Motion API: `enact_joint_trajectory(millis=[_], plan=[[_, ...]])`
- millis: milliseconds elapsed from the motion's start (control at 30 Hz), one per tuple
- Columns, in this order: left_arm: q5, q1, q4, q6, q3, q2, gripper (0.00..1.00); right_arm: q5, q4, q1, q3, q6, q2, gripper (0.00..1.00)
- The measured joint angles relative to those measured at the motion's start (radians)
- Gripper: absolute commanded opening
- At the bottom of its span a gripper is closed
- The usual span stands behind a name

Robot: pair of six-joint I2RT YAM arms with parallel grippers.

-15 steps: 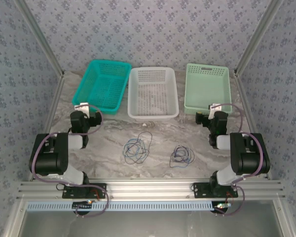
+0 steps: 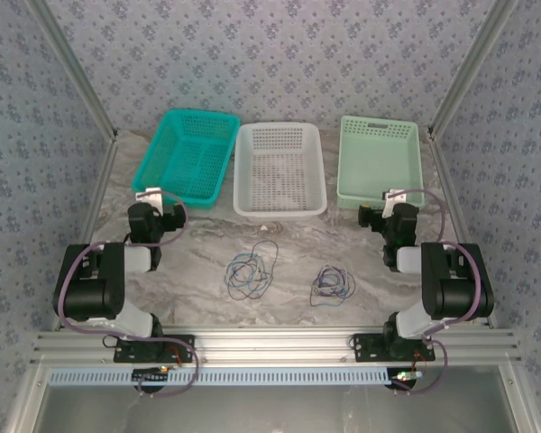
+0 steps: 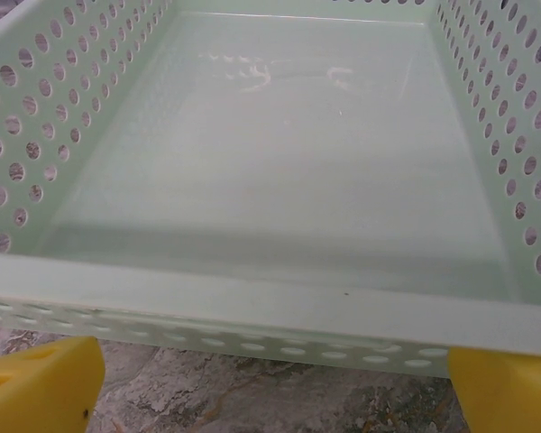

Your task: Untangle the cables

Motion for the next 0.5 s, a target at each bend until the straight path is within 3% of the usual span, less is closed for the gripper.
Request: enact_joint_trajectory(millis=[367,500], plan=[[0.004,0.002,-0.008,0.000,0.002,-0.001,0.99,-0.008,-0.011,-0.001,0.002,0.000,-0.004,1.00],[-0.015,0.002,-0.195,-0.021,0.064,-0.054,1.00,-0.002,-0.256,0.008,0.089,0.017,-0.099,0.93]])
